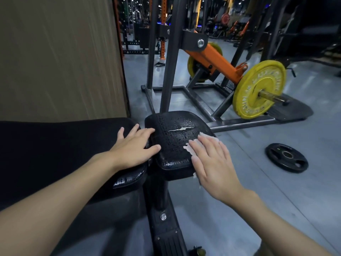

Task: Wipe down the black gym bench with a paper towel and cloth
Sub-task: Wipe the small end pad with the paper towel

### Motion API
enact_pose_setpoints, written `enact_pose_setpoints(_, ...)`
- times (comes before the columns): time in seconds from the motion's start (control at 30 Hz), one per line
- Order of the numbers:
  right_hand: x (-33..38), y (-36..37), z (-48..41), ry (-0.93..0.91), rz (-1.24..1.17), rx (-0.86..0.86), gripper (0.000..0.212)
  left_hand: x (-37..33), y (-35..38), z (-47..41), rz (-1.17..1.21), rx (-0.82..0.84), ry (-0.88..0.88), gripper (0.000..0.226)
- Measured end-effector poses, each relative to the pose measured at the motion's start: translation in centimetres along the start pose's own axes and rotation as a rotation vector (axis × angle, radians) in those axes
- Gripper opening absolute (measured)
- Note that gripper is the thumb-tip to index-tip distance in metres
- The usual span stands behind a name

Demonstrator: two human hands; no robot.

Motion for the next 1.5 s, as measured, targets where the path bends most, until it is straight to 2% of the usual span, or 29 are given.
enact_pose_setpoints(0.1, -1.1, 0.3, -1.8, 0.093, -0.059, -0.002, 0.056, -0.1, 0.1, 0.0, -0.005, -0.002, 0.003, 0.065)
enact_pose_setpoints(0.2, -3.2, 1.8, -4.8, 0.189, -0.074, 0.157, 0.075, -0.2, 0.2, -0.1, -0.019, 0.001, 0.005, 0.065)
enact_pose_setpoints(0.23, -3.8, 2.2, -5.7, 0.228, -0.089, 0.232, 0.075, -0.1, 0.3, -0.2, -0.024, 0.002, 0.005, 0.065)
enact_pose_setpoints(0.33, -4.6, 2.1, -7.9, 0.375, -0.188, 0.397, 0.053, -0.1, 0.3, -0.2, -0.027, 0.008, 0.007, 0.066)
enact_pose_setpoints(0.4, -4.3, 1.6, -9.2, 0.395, -0.152, 0.410, 0.047, -0.2, 0.3, -0.3, -0.026, 0.012, 0.012, 0.066)
enact_pose_setpoints(0.63, -4.3, 2.2, -14.1, 0.453, -0.120, 0.454, 0.062, -0.1, 0.4, -0.8, -0.007, 0.017, 0.016, 0.066)
enact_pose_setpoints(0.77, -4.3, 2.4, -16.8, 0.459, -0.125, 0.405, 0.049, 0.1, 0.1, -1.1, 0.076, 0.012, 0.014, 0.062)
enact_pose_setpoints(0.87, -4.8, 2.0, -18.3, 0.476, -0.190, 0.234, 0.029, 0.5, -0.4, -1.2, 0.278, 0.007, 0.006, 0.049)
enact_pose_setpoints(0.97, -3.9, 1.2, -19.5, 0.425, -0.329, 0.072, 0.027, 1.9, -2.2, -1.5, 0.642, -0.072, -0.027, 0.033)
enact_pose_setpoints(1.03, -1.3, -0.2, -20.2, 0.336, -0.527, 0.012, 0.027, 2.6, -4.3, -1.4, 0.827, -0.171, -0.057, 0.025)
enact_pose_setpoints(1.1, 2.4, -1.5, -20.6, 0.322, -0.854, 0.020, 0.024, 3.1, -6.7, -1.2, 0.967, -0.227, -0.136, 0.021)
enact_pose_setpoints(1.2, 8.7, -1.9, -20.3, 0.513, -1.490, 0.266, 0.015, 2.3, -10.6, 0.3, 1.281, -0.222, -0.221, 0.016)
enact_pose_setpoints(1.23, 11.1, -2.6, -20.1, 0.548, -1.613, 0.354, 0.014, 2.0, -11.9, 1.0, 1.387, -0.198, -0.247, 0.020)
enact_pose_setpoints(1.3, 15.1, -5.3, -20.0, 0.546, -1.657, 0.451, 0.019, 0.9, -14.7, 3.0, 1.556, -0.127, -0.313, 0.031)
enact_pose_setpoints(1.4, 21.1, -10.1, -19.7, 0.515, -1.625, 0.559, 0.044, 0.8, -19.3, 7.0, 1.698, -0.095, -0.405, 0.045)
enact_pose_setpoints(1.5, 28.1, -13.9, -19.3, 0.461, -1.628, 0.756, 0.056, 3.6, -23.7, 12.6, 1.694, -0.199, -0.552, 0.032)
Point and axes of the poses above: each hand's wrist, its own z-axis away from the middle knuckle, its own y-axis out of the palm, x = y × z, the point moved 8 cm from there along -z, towards the middle knuckle, and after that the axes turned 8 degrees about x, right-handed, at the moved point
